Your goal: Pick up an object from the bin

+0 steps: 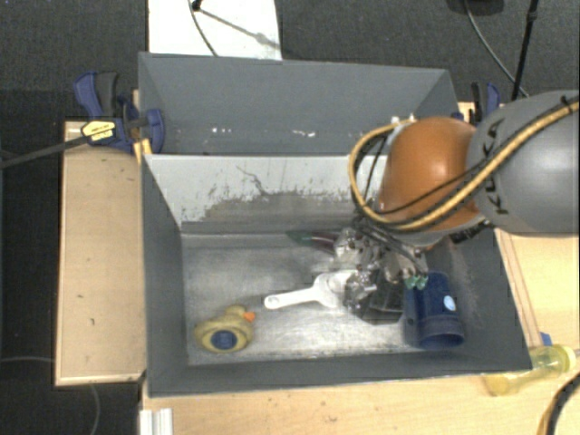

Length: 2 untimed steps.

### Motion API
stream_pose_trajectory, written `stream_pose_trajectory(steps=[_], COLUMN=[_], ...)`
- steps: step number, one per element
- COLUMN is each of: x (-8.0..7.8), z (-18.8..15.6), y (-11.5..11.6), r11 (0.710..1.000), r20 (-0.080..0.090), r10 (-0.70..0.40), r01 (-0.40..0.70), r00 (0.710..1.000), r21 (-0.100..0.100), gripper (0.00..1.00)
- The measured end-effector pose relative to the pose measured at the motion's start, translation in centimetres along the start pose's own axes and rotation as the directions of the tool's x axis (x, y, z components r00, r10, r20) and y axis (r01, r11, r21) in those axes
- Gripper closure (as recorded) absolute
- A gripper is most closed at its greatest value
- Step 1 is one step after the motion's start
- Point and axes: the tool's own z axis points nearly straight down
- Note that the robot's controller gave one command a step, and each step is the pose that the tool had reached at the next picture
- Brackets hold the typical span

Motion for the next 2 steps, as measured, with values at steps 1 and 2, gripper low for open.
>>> stream_pose_trajectory(steps=[1, 2], x=[0.0, -0.1], z=[-1.9, -3.5], y=[0.0, 0.0], r11=[1.0, 1.0], r20=[0.002, 0.003], r10=[0.0, 0.0], r01=[0.0, 0.0], r00=[1.0, 1.0], r21=[0.0, 0.0], gripper=[1.0, 1.0])
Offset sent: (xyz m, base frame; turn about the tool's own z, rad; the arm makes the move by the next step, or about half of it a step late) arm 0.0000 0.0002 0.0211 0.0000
